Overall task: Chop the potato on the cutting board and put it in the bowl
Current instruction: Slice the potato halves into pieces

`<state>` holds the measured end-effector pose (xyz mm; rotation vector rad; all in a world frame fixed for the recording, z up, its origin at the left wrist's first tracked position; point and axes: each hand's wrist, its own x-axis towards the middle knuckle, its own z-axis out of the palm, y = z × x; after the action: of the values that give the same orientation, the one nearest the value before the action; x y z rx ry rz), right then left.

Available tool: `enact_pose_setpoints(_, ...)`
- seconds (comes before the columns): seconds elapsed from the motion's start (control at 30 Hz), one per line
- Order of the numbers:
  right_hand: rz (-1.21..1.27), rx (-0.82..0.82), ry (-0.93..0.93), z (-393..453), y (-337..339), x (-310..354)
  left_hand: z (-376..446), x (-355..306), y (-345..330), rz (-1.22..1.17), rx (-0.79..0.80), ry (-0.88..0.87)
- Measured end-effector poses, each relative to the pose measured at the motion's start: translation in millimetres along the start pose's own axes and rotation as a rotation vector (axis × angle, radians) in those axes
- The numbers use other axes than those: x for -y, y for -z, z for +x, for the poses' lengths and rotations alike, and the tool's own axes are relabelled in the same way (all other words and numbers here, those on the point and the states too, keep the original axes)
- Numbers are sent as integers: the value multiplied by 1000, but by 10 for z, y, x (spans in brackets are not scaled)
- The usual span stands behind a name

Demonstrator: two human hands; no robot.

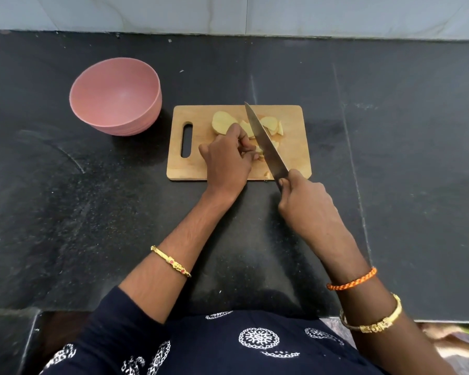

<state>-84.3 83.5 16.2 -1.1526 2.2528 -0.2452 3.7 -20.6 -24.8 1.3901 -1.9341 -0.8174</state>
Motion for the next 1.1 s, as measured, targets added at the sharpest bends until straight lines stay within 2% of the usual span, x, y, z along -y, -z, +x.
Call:
enact_pose_setpoints(0.27, -21, 54, -27, -225, 65, -184, 5, 31, -13, 91, -29, 14)
enact_pose_setpoints(0.47, 32, -70, 34, -201, 136, -78, -13, 4, 29, 41, 1, 58)
enact_pose_setpoints(1.1, -92, 27, -28, -116, -41, 33, 17, -10, 28, 49, 6, 18)
